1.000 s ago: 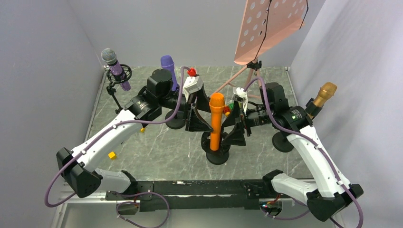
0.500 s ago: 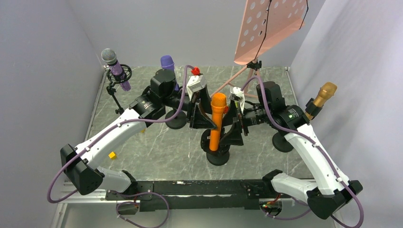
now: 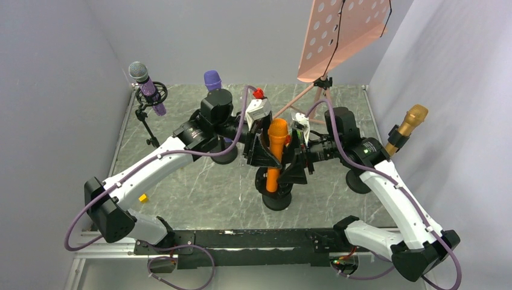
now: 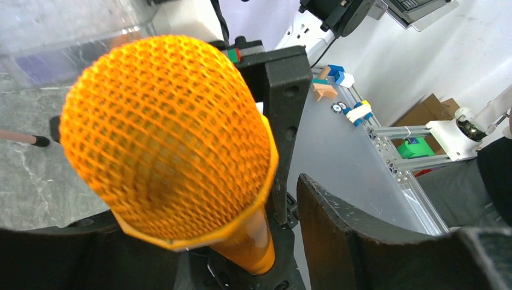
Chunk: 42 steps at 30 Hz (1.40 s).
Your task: Remove the microphone from the stand
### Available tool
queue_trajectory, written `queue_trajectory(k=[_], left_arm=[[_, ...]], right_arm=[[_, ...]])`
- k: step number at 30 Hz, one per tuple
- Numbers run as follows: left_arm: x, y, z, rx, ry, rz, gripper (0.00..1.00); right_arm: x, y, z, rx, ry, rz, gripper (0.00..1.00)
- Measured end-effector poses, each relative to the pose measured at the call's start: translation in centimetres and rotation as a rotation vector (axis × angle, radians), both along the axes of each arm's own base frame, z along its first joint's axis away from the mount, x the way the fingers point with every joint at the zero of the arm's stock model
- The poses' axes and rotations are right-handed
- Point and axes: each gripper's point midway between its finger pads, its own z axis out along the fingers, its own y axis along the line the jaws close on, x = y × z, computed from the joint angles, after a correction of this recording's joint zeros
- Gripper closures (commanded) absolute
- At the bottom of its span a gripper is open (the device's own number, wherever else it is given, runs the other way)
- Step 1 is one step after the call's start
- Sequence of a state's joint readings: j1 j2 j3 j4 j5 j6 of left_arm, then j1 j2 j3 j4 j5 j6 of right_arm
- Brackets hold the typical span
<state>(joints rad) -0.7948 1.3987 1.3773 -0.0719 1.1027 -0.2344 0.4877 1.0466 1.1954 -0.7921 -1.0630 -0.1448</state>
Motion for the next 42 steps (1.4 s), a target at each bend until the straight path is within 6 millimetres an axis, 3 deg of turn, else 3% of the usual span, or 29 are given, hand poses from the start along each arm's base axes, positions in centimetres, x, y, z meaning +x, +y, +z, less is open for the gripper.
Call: queue_trajectory(k=[3, 9, 14, 23, 29, 32, 34, 39, 42], left_arm=[[0.1, -0.4, 0.1, 0.0, -0.001, -0.006, 0.43], [0.2, -0.7, 0.0, 0.011, 0.021, -0.019, 0.68], [-0.3, -0.9, 0.8, 0.002, 0.013, -0.053, 1.0], [-0.2, -1.1, 2.0, 0.003, 0.008, -0.092, 1.0], [0.4, -1.0, 4.1, 0.002, -0.006, -0.1, 1.0], [0.8, -0.6, 6.1, -0.001, -0.008, -0.096, 1.0], [1.2, -0.1, 7.5, -0.008, -0.018, -0.078, 1.0], [3.3, 2.4, 14.9, -0.188, -0.265, 0.058, 1.0], [2.3, 4.7, 17.0, -0.24, -0.342, 0.102, 1.0]], right_arm=[[-0.2, -0.1, -0.3, -0.001, 0.002, -0.002, 0.31], [-0.3, -0.2, -0.6, -0.001, -0.008, -0.006, 0.37], [-0.3, -0.2, -0.6, -0.001, -0.024, -0.006, 0.39], [-0.1, 0.0, -0.4, 0.009, -0.038, -0.006, 0.41], [1.0, 0.3, 1.2, 0.048, -0.099, -0.018, 0.41], [2.3, 0.5, 2.3, 0.066, -0.165, -0.046, 0.39], [2.9, 0.6, 3.1, 0.076, -0.206, -0.061, 0.32], [2.4, 0.4, -0.1, -0.035, -0.113, -0.053, 0.2], [2.1, -0.1, -1.5, -0.091, -0.062, -0.057, 0.18]])
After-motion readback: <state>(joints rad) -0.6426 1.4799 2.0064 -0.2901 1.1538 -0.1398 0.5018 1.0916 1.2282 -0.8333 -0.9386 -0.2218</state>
